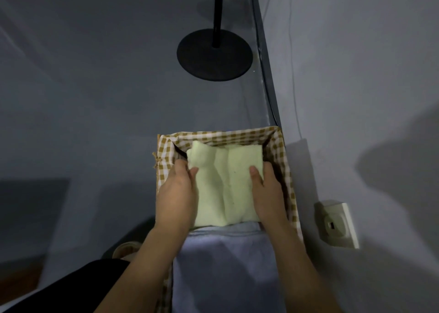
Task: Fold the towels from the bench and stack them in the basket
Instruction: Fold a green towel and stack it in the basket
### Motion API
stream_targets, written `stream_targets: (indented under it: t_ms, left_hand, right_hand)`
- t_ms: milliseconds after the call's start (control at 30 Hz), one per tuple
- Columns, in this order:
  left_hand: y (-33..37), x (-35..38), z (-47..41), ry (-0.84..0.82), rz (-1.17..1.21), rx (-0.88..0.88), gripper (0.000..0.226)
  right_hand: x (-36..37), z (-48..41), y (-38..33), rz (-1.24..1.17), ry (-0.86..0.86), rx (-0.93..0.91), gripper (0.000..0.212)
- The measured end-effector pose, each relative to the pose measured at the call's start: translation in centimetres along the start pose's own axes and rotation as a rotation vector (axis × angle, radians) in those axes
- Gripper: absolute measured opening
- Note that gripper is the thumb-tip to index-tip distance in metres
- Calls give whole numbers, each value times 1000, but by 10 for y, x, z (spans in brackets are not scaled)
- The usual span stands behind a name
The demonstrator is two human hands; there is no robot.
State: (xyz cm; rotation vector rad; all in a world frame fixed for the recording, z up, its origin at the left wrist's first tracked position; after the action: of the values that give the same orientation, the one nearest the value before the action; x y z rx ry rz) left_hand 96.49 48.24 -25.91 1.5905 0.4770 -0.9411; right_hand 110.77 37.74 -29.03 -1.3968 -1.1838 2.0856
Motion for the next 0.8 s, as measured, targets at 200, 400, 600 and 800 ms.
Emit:
stream_targets:
  t_ms: [200, 400, 600, 800]
  left_hand:
    - [2, 9, -7, 12, -69, -45, 23]
    - [2, 19, -10, 22, -102, -11, 25]
    - [-1, 32, -11, 4, -232, 13, 26]
    - [-6, 31, -7, -44, -329, 82, 32]
  right_hand:
    - [7, -9, 2, -42, 47, -17, 28]
    - [18, -11, 11, -47, 61, -34, 29]
    - [24, -19, 17, 49, -25, 14, 40]
    - [9, -9, 20, 317, -54, -95, 36]
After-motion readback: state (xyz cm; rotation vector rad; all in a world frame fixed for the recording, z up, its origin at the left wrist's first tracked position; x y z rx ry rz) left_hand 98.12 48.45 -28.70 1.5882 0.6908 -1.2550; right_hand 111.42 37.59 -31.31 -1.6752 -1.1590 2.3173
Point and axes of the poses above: each hand's wrist, its own z-axis away from the middle knuckle, its own x-axis out of the palm, y = z × x, the point moved 2 cm from there along -z, towards the middle knuckle, and after that the axes turned 12 degrees about y, right-handed, at the moved point
